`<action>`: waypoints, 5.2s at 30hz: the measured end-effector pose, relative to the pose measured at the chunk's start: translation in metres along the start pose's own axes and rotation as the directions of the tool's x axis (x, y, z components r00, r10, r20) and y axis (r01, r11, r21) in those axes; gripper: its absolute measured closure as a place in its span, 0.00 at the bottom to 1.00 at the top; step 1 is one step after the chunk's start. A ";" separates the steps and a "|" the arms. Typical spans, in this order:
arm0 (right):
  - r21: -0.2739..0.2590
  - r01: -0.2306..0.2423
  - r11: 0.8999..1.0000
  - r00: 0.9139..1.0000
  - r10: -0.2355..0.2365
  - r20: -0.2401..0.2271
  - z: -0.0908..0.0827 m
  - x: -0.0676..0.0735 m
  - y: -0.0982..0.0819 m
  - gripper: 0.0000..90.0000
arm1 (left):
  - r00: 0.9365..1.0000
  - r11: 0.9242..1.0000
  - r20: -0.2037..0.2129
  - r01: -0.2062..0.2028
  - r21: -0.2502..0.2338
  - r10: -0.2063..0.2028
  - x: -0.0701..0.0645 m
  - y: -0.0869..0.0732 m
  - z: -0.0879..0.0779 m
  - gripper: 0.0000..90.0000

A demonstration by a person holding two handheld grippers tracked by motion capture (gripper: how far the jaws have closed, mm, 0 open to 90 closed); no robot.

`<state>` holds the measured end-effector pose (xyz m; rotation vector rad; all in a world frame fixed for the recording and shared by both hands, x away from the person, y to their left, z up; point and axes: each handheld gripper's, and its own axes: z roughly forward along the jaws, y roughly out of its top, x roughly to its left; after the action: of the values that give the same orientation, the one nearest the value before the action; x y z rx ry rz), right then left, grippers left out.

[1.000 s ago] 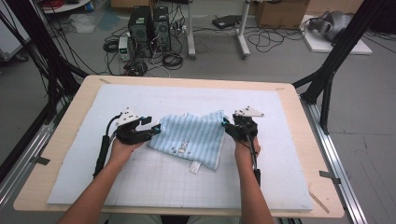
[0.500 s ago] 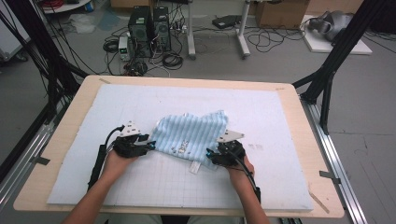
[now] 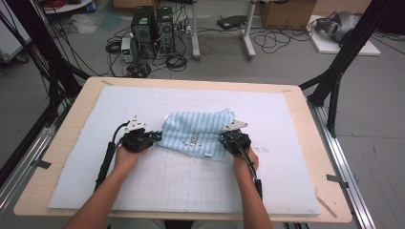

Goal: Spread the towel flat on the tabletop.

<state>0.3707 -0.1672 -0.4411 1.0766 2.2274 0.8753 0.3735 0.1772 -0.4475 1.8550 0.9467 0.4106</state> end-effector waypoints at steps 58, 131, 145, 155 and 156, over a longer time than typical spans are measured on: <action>-0.031 -0.125 0.992 0.979 0.119 -0.167 -0.088 0.036 -0.074 0.94 | 0.987 0.993 0.163 -0.029 0.116 0.009 -0.055 -0.047 -0.072 0.90; -0.056 -0.191 0.980 0.981 0.189 -0.041 -0.098 0.043 -0.081 0.51 | 0.989 0.997 0.130 0.066 0.037 -0.070 -0.069 -0.036 -0.069 0.42; 0.005 -0.174 0.985 0.970 0.172 -0.169 -0.088 0.029 -0.083 0.94 | 0.995 0.981 0.073 -0.085 0.173 0.073 -0.089 -0.035 -0.036 0.98; -0.005 -0.106 0.994 0.966 0.102 -0.236 -0.116 0.047 -0.104 0.94 | 0.989 0.986 0.143 -0.047 0.162 0.024 -0.095 -0.055 -0.068 0.98; -0.004 -0.107 0.994 0.965 0.103 -0.240 -0.118 0.049 -0.105 0.94 | 0.988 0.986 0.151 -0.048 0.160 0.023 -0.096 -0.057 -0.070 0.98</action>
<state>0.2128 -0.2162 -0.4479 1.1419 2.3693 1.1198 0.2423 0.1599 -0.4530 2.0234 0.8684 0.2172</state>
